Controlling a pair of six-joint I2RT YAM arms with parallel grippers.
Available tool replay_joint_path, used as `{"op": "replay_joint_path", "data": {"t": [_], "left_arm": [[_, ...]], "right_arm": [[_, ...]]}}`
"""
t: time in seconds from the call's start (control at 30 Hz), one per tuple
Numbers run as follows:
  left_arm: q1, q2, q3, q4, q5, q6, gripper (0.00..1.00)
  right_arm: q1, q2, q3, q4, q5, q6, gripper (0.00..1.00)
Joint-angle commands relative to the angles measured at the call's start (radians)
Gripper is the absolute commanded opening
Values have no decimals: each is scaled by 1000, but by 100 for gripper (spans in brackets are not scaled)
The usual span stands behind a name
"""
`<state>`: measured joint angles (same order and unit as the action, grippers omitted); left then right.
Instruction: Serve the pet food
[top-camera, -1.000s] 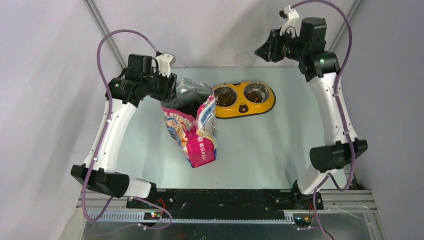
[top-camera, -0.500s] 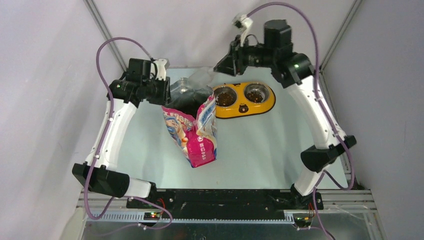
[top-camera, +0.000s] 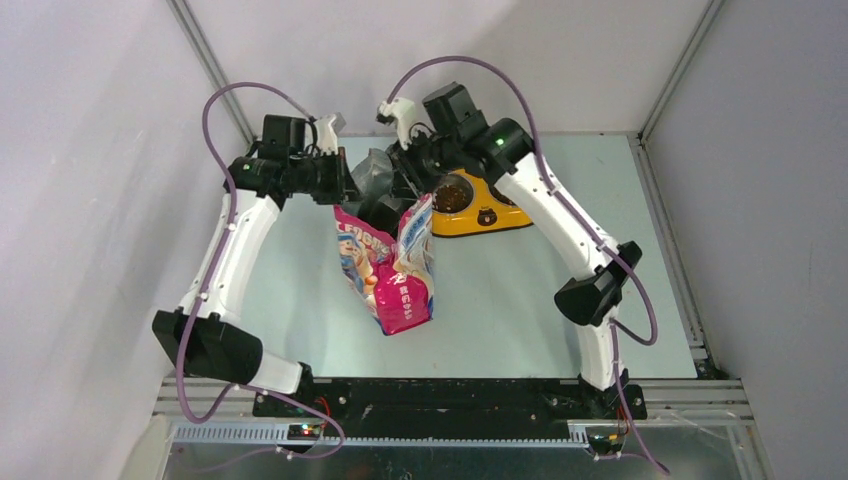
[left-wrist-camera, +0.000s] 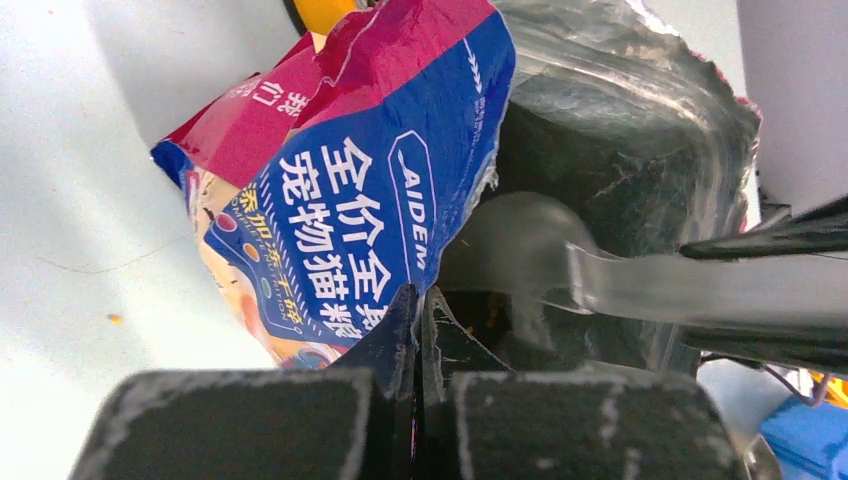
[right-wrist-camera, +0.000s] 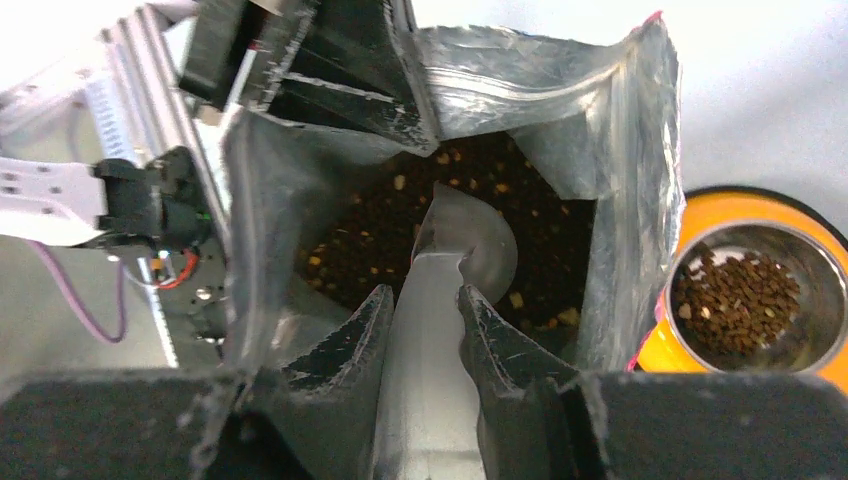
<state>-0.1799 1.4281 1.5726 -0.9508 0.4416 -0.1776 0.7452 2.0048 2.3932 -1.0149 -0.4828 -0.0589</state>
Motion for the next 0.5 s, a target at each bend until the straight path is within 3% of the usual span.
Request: {"op": "replay_joint_path", "data": {"t": [0.0,0.33,0.47], "left_arm": [[-1,12,45,71,123,-67,0],[-1,8,46,72,90,-68,0],[-1,9,41,76,88,-71,0]], "right_arm": [[12,54,40,-23,213,-36,0],[62,138,-48,11,324,-91,0],[82,172,-110,16,330,-187,0]]}}
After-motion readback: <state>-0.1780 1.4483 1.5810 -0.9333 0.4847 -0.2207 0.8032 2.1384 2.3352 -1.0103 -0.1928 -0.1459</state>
